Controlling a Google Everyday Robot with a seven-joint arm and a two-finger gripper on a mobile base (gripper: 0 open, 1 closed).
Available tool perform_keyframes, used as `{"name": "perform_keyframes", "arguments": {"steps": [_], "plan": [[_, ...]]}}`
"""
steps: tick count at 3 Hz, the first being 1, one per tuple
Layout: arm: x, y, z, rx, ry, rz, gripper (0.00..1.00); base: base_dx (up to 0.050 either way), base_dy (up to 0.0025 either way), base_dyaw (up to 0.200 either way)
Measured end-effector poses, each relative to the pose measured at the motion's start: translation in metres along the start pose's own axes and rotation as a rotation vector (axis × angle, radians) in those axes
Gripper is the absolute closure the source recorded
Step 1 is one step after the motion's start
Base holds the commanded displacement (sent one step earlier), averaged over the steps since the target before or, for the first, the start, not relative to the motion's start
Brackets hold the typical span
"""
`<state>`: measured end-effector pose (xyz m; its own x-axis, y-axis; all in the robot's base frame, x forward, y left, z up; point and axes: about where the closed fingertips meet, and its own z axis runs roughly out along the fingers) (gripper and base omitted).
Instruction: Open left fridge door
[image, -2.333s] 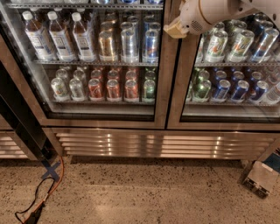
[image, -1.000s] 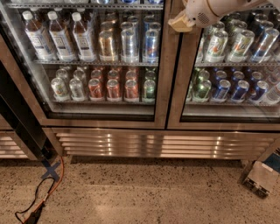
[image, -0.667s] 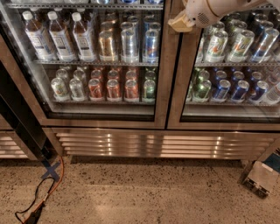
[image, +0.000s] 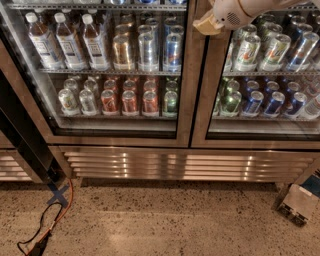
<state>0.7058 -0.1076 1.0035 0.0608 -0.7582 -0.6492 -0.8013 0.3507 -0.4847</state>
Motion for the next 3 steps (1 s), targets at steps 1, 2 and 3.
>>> {"name": "perform_keyframes", "arguments": {"steps": [1,2,3], "plan": [[0.0000,-0.0035,-0.0013,0.000,0.000,0.000,1.00,0.000,0.00000,0.000],[-0.0001,-0.0051,-0.0018,0.000,0.000,0.000,1.00,0.000,0.00000,0.000],[-0.0002,-0.0061,-0.0021,0.000,0.000,0.000,1.00,0.000,0.00000,0.000]]}}
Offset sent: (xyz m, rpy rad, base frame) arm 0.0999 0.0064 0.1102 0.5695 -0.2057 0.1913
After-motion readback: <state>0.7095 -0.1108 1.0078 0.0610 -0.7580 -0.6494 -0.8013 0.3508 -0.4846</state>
